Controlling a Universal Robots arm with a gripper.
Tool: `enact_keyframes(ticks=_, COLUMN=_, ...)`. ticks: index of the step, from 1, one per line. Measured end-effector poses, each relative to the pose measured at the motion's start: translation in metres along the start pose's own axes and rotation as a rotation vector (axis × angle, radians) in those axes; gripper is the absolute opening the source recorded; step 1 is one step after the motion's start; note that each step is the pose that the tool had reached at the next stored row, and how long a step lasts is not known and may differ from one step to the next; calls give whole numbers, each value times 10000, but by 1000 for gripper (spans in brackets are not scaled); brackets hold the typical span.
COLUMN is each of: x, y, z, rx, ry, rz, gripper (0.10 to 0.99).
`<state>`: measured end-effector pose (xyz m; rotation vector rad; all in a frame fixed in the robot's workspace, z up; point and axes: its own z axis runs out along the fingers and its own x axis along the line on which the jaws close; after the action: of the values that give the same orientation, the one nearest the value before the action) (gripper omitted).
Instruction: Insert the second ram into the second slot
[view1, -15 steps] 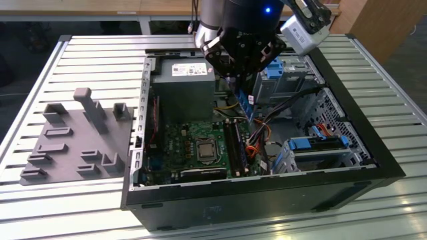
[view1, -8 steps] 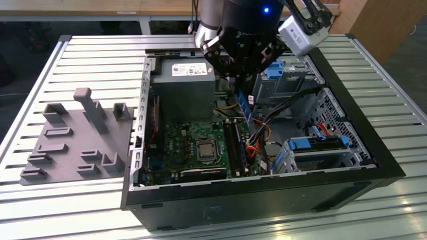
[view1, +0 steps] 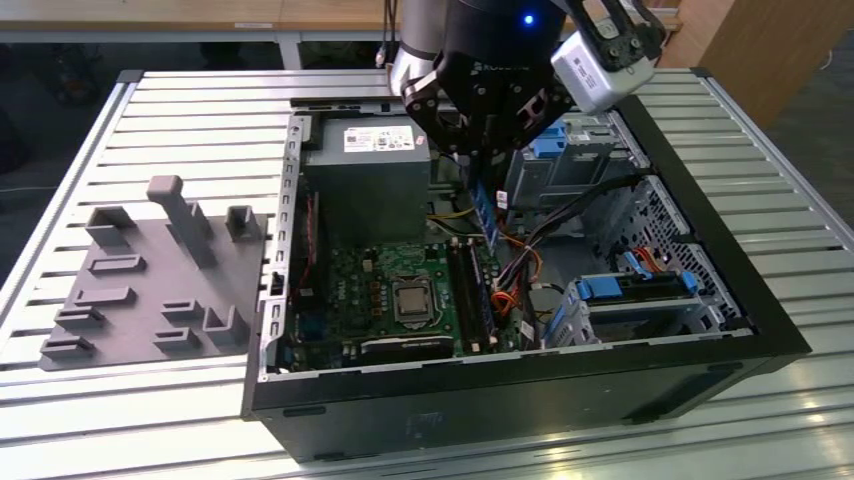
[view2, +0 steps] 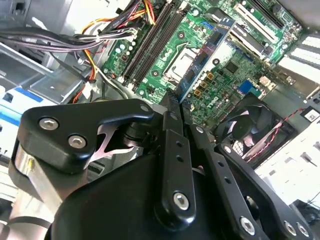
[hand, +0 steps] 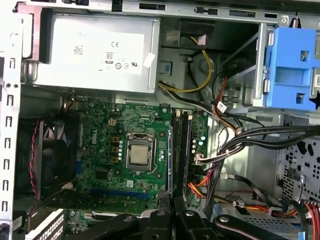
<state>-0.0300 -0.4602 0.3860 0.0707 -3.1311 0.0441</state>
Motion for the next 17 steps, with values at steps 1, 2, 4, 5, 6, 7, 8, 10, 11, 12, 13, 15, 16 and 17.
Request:
enact_keyframes(ticks=1, x=0, y=0, z=0, rx=14, ry=2, rz=87, gripper=137)
enact_keyframes(ticks=2, x=0, y=0, z=0, rx=29, ry=6, rz=174, gripper=137)
enact_keyframes(ticks=4, x=-1, y=0, z=0, rx=59, ry=13, rz=356, gripper=137)
enact_keyframes(ticks=5, x=-1, y=0, z=0, rx=73, ry=16, rz=442, gripper=137)
enact_keyframes(ticks=6, x=-1, y=0, z=0, rx=87, ry=19, rz=529, gripper=137)
enact_keyframes(ticks=7, x=-1, y=0, z=0, rx=99, ry=22, rz=617, gripper=137)
enact_keyframes(ticks=8, x=-1, y=0, z=0, rx=112, ry=25, rz=705, gripper=137)
enact_keyframes(ticks=10, x=-2, y=0, z=0, rx=138, ry=31, rz=879, gripper=137)
enact_keyframes(ticks=11, x=-2, y=0, z=0, rx=152, ry=34, rz=970, gripper=137)
enact_keyframes(ticks=12, x=-2, y=0, z=1, rx=169, ry=38, rz=1069, gripper=137)
enact_keyframes(ticks=13, x=-2, y=0, z=0, rx=185, ry=41, rz=1160, gripper=137)
enact_keyframes(ticks=15, x=-3, y=1, z=0, rx=223, ry=48, rz=1347, gripper=137)
enact_keyframes(ticks=16, x=-4, y=1, z=1, rx=242, ry=51, rz=1440, gripper=137)
enact_keyframes(ticks=17, x=-4, y=1, z=1, rx=261, ry=55, rz=1537, gripper=137)
